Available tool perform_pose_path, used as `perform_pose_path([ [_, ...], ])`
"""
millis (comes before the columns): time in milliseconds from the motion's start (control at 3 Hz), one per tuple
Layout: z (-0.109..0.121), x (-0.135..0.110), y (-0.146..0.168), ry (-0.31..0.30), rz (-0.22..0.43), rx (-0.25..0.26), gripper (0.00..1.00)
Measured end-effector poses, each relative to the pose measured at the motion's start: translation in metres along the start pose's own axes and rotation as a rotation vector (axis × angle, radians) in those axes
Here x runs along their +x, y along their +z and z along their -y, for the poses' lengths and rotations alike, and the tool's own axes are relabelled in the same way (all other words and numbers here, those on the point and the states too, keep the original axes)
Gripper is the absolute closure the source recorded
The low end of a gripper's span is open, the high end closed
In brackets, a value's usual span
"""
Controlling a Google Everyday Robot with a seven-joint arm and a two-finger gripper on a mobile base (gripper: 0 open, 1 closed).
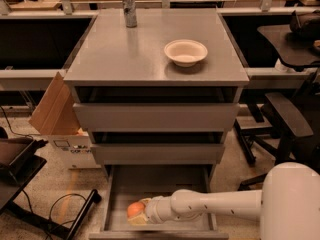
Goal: Place orange into bottom drawer
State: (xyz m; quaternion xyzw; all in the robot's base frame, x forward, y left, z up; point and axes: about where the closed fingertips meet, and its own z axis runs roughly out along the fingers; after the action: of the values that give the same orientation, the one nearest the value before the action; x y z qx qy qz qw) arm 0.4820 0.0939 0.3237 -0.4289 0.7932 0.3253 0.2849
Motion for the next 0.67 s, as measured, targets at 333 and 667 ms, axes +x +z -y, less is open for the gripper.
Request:
perform_pose_path([
  [333,0.014,0.03,0.032,0.057,-0.031,-0.06,1.0],
  [667,0.034,0.055,0.056,0.122,-0.07,-0.122,1.0],
])
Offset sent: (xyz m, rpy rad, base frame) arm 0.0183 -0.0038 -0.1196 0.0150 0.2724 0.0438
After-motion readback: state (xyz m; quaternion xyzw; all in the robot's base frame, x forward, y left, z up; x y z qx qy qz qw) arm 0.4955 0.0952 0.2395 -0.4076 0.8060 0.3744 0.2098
